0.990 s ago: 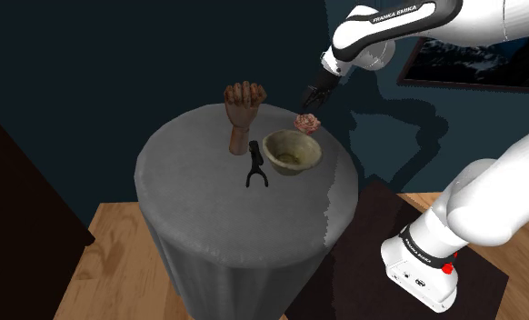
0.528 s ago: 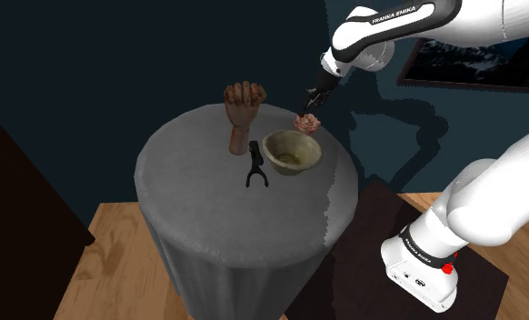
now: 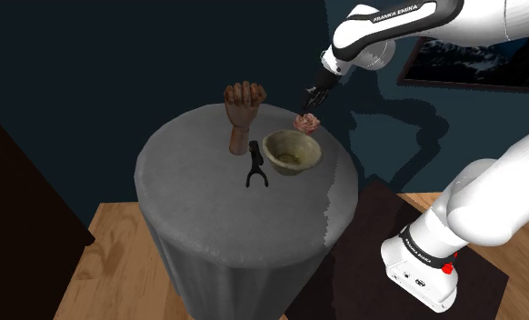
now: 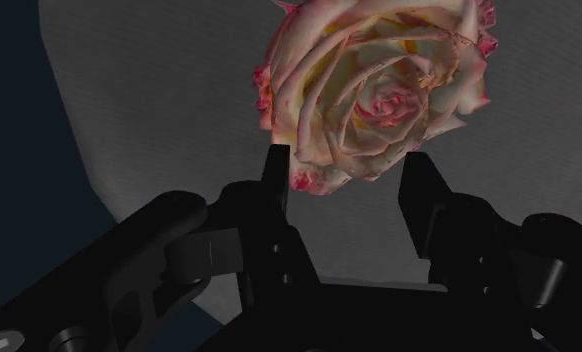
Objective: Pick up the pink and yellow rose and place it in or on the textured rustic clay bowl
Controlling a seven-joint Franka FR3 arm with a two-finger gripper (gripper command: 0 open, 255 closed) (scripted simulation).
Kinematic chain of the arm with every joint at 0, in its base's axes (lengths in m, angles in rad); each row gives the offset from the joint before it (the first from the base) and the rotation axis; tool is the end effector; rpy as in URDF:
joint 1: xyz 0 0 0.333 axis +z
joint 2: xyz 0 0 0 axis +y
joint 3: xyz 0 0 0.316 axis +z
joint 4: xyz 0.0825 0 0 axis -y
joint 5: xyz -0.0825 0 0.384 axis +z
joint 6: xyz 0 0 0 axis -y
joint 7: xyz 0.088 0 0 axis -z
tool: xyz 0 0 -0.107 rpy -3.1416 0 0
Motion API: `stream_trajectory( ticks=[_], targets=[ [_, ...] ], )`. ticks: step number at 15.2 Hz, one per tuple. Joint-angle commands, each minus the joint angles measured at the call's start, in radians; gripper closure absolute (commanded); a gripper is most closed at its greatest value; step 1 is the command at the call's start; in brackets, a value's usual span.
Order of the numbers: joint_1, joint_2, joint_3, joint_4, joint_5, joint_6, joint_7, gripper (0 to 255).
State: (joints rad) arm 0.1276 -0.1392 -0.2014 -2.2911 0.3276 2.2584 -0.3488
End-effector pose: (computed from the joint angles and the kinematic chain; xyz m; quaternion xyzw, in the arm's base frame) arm 0.5032 -0.0300 0.4185 -0.9874 -0.0391 -0.0789 0.1313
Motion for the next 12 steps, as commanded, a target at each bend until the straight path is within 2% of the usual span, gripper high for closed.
stream_trajectory(
  ticks=[1,8,9,10,12],
  targets=[
    [-0.001,0.007,-0.001,-0.003,-0.003,-0.008,0.0,255],
    [-0.007,-0.033,0.001,0.052,-0.033,-0.096,0.039,255],
    [-0.006,-0.027,0.002,0.043,-0.029,-0.081,0.034,255],
    [-0.006,-0.027,0.002,0.043,-0.029,-0.081,0.034,0],
    [-0.014,-0.136,0.016,-0.079,-0.014,-0.021,0.134,0]
  ],
)
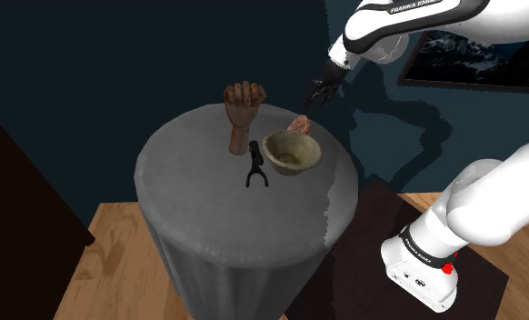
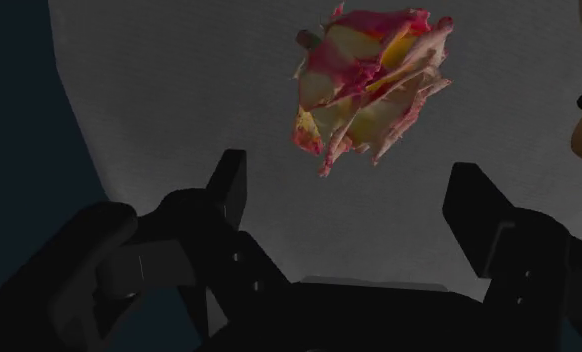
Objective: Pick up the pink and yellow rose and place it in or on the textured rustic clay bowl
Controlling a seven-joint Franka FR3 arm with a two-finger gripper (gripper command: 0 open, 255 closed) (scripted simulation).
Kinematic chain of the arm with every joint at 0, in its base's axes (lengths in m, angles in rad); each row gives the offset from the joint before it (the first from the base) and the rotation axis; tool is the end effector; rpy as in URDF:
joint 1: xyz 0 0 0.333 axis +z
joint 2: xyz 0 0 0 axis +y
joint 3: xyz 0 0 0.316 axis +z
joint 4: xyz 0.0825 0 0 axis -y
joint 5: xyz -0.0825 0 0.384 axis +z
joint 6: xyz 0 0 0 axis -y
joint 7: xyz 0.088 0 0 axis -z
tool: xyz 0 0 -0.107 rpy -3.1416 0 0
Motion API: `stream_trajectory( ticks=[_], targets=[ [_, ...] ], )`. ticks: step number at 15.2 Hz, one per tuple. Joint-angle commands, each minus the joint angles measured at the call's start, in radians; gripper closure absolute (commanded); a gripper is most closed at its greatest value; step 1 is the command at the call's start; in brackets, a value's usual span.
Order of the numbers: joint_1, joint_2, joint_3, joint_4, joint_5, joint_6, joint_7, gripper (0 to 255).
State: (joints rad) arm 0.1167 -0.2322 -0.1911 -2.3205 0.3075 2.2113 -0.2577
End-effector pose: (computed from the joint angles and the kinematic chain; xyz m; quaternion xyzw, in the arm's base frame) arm 0.4830 -0.0284 0.4455 -0.9871 -0.0075 -0.0805 0.1383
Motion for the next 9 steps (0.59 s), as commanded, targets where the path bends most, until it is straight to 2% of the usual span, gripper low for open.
stream_trajectory(
  ticks=[1,3,9],
  targets=[
    [-0.009,-0.099,0.018,-0.109,0.014,0.054,0.096,0],
    [-0.025,-0.21,0.051,-0.223,0.032,0.108,0.207,0],
    [-0.007,-0.164,0.058,-0.25,0.066,0.185,0.194,0]
  ],
)
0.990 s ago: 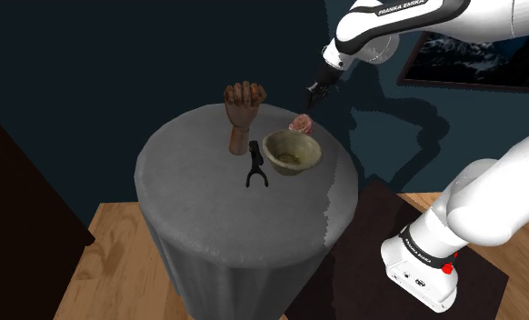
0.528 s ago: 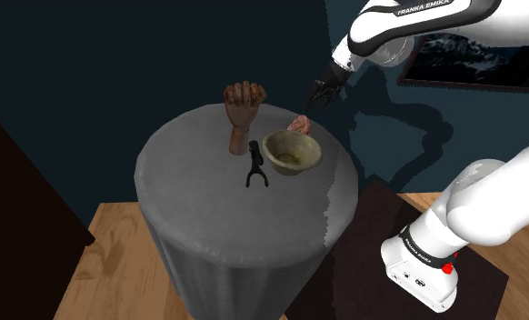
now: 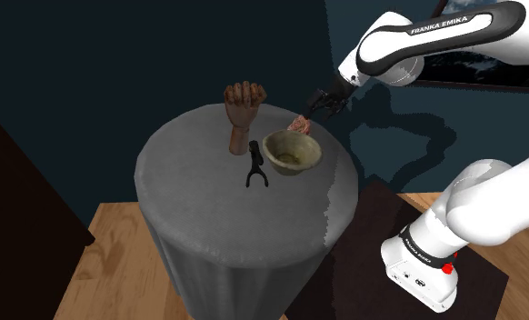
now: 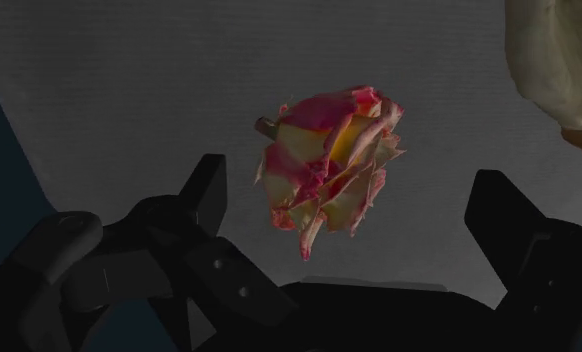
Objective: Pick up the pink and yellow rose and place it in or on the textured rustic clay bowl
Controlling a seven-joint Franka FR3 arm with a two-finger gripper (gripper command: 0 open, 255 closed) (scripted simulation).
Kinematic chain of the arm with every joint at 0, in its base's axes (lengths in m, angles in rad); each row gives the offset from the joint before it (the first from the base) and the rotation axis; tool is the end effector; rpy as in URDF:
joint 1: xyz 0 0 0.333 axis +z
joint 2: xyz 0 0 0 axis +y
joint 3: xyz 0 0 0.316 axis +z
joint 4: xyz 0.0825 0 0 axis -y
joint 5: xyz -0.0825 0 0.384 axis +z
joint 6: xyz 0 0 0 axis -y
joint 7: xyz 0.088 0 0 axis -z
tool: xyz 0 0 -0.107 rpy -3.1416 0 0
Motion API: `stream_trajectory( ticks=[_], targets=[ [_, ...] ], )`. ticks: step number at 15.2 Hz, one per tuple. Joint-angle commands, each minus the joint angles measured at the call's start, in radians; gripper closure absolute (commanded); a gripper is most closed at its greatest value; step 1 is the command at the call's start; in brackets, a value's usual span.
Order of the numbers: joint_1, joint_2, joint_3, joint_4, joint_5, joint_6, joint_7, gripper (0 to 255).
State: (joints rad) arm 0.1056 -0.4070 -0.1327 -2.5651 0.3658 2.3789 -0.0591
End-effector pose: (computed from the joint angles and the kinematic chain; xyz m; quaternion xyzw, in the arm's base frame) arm 0.4259 -0.0082 0.4259 -0.9759 0.0990 -0.1098 0.1607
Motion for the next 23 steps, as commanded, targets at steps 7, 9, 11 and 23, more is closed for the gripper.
stream_trajectory(
  ticks=[7,9,11,23],
  targets=[
    [0.016,0.04,0.001,-0.014,0.026,0.055,-0.016,0],
    [0.016,0.04,0.001,-0.014,0.026,0.055,-0.016,0],
    [0.016,0.04,0.001,-0.014,0.026,0.054,-0.016,255],
    [0.007,0.017,0.006,0.008,0.007,0.012,0.006,255]
  ],
)
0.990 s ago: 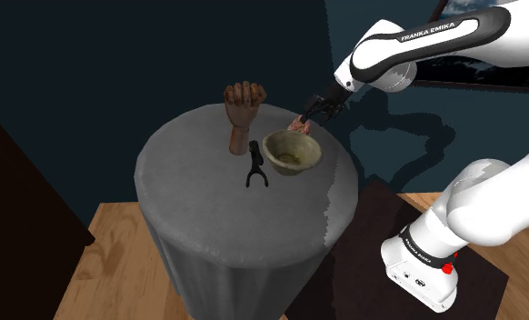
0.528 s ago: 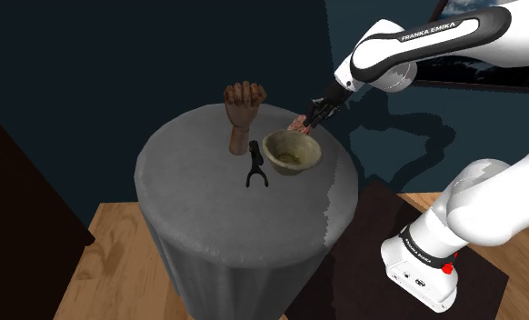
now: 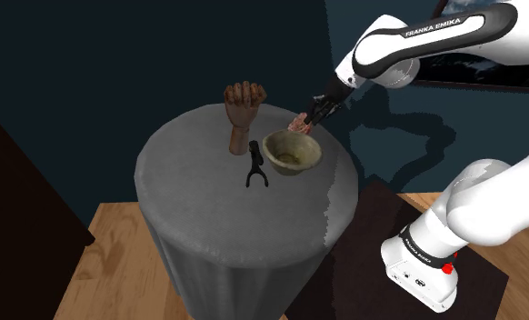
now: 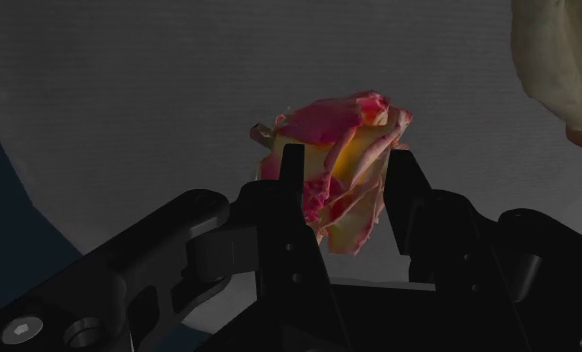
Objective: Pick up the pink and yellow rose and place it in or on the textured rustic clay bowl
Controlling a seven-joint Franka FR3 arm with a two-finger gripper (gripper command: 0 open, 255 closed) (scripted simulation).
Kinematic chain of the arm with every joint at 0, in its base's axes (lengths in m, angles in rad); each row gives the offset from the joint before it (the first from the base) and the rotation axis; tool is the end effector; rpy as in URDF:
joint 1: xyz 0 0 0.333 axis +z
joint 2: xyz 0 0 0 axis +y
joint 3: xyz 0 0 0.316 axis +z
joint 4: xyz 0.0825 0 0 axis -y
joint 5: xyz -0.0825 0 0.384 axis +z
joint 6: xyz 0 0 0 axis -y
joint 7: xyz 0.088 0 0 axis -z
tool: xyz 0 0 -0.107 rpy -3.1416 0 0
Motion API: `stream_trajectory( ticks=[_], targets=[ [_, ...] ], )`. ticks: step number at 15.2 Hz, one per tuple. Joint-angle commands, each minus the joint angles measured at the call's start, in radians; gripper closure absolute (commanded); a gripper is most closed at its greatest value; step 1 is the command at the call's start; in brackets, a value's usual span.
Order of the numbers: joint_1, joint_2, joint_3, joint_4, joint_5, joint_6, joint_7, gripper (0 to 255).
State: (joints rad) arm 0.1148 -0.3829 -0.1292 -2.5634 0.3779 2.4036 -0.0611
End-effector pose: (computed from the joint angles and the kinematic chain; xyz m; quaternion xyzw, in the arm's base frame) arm 0.4305 -0.0038 0.4190 -0.9757 0.0995 -0.1103 0.1608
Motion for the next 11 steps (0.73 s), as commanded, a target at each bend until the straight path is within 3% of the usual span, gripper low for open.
stream_trajectory(
  ticks=[1,11],
  targets=[
    [-0.005,-0.014,0.004,0.014,-0.011,-0.026,0.015,255],
    [-0.024,-0.068,0.015,0.104,-0.056,-0.164,0.075,255]
  ],
)
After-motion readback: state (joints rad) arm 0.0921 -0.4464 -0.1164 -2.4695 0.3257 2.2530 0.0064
